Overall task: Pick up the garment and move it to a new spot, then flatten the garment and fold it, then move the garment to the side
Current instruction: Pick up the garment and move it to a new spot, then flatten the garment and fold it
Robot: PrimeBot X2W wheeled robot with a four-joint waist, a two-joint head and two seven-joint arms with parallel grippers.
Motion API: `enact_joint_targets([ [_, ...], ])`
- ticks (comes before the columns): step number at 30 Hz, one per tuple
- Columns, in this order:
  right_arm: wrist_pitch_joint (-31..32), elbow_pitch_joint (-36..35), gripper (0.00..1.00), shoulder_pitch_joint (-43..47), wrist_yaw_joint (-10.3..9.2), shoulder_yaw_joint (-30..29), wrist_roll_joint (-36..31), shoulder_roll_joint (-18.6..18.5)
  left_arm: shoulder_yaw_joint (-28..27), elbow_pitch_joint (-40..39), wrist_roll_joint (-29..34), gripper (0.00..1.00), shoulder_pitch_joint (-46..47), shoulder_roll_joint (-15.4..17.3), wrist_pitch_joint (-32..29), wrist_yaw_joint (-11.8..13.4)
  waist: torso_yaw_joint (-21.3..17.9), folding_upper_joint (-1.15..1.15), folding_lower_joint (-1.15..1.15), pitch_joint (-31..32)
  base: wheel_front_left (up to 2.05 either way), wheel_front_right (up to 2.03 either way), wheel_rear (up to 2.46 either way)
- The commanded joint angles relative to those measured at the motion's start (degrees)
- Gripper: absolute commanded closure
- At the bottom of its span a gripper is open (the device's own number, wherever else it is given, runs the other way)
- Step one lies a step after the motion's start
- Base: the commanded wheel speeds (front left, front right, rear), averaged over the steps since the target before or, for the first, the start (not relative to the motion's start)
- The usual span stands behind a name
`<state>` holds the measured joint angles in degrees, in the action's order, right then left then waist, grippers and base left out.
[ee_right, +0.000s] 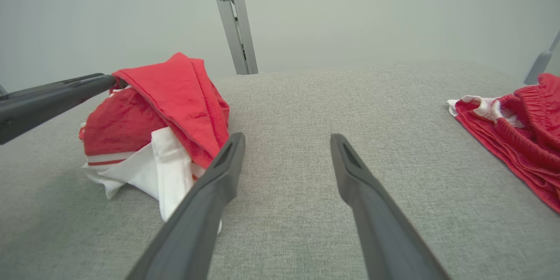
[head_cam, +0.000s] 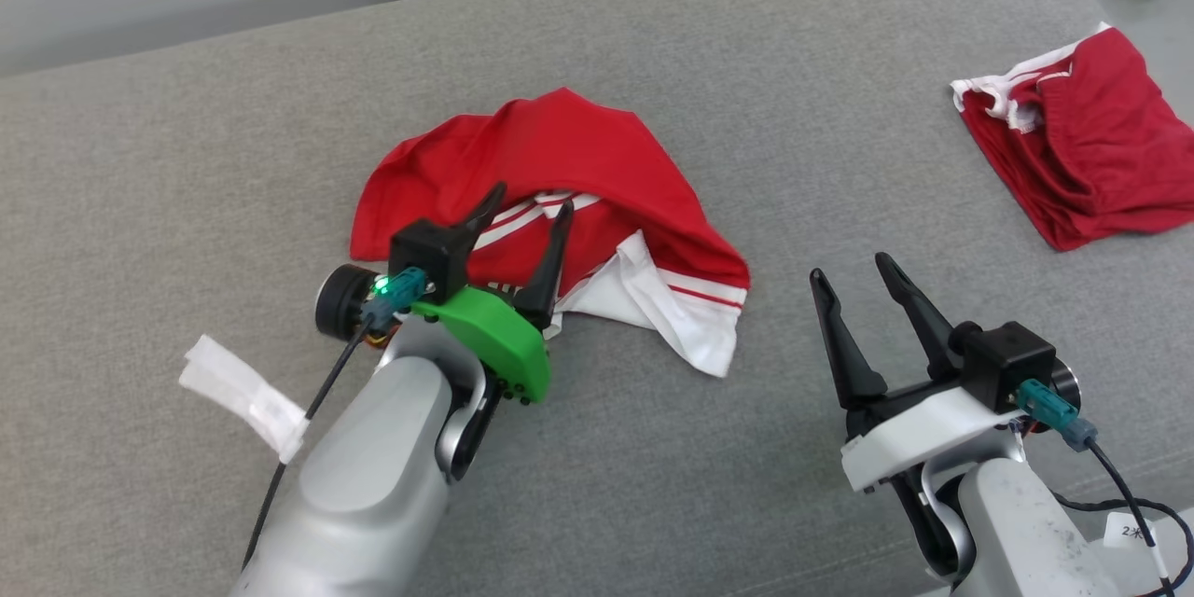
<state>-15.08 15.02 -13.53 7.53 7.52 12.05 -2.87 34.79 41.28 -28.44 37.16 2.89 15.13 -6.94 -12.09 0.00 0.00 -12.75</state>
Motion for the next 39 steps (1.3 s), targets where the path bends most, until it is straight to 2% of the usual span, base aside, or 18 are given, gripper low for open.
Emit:
enact_joint_targets([
  [1, -0.12, 0.18, 0.0, 0.18, -0.09, -0.33, -0.15, -0.14, -1.52, -0.23, 0.85, 0.0, -1.99, 0.57, 0.0, 0.72, 1.28, 0.0, 0.0, 0.3, 0.0, 0.0, 0.0],
  [10, -0.12, 1.23, 0.0, 1.96, -0.09, -1.11, -1.01, -0.17, -15.34, -9.58, 7.46, 0.0, -14.47, 2.55, 0.01, 3.94, 6.8, 0.0, 0.0, 3.84, 0.0, 0.0, 0.0],
  [16, -0.11, 2.8, 0.0, 4.07, -0.09, -1.54, -1.51, -0.17, -23.8, -16.59, 12.3, 0.0, -25.14, 2.13, 0.01, 3.37, 9.88, 0.0, 0.0, 6.71, 0.0, 0.0, 0.0],
  [22, -0.12, 4.96, 0.0, 6.59, -0.09, -0.68, -2.12, -0.17, -30.8, -21.11, 14.16, 0.0, -35.01, 0.48, 0.02, 3.04, 11.19, 0.0, 0.0, 9.63, 0.0, 0.0, 0.0],
  [27, -0.11, 6.2, 0.0, 6.85, -0.09, 0.32, -2.69, -0.16, -31.66, -22.25, 15.31, 0.0, -38.38, 0.14, 0.01, 2.13, 11.93, 0.0, 0.0, 10.0, 0.0, 0.0, 0.0],
  [31, -0.12, 7.81, 0.0, 4.74, -0.09, 1.26, -3.18, -0.16, -30.01, -22.66, 12.95, 0.0, -37.26, 0.09, 0.02, 1.89, 13.03, 0.0, 0.0, 9.31, 0.0, 0.0, 0.0],
  [39, -0.12, 16.44, 0.0, -4.86, -0.09, 3.22, -6.53, -0.19, -27.39, -22.9, 11.25, 0.0, -34.41, 0.11, 0.01, 2.43, 14.69, 0.0, 0.0, 4.81, 0.0, 0.0, 0.0],
])
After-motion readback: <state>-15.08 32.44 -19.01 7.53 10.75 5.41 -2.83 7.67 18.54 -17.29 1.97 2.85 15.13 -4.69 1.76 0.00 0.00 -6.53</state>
